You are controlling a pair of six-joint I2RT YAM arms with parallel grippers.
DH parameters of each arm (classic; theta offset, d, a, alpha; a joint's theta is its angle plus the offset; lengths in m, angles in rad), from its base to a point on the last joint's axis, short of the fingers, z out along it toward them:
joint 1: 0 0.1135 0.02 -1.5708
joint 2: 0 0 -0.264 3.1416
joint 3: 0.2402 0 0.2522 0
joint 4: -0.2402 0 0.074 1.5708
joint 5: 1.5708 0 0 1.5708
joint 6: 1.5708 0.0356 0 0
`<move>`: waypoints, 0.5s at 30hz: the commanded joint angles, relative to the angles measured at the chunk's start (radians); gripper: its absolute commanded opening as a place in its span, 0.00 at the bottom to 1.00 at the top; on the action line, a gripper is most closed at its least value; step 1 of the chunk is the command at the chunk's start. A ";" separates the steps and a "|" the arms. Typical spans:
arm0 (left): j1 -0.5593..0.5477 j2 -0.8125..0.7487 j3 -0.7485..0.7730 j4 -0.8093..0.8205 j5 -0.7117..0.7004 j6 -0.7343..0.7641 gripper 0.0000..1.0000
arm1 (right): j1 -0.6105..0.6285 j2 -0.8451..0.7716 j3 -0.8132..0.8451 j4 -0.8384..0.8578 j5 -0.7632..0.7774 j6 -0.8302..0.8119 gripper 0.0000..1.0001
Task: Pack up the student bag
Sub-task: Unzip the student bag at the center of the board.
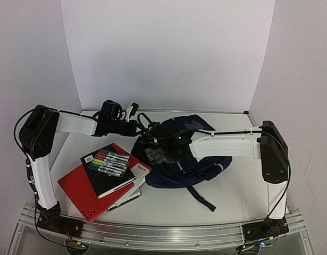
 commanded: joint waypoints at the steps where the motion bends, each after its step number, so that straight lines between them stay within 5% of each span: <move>1: 0.000 -0.087 0.025 0.027 -0.025 0.025 0.00 | -0.001 -0.002 0.066 -0.107 0.195 0.047 0.97; 7: 0.000 -0.094 0.022 0.024 -0.033 0.028 0.00 | -0.002 -0.011 0.080 -0.159 0.249 0.074 0.97; 15: -0.008 -0.108 0.019 0.027 -0.011 0.032 0.00 | -0.002 0.098 0.103 -0.137 0.095 0.085 0.96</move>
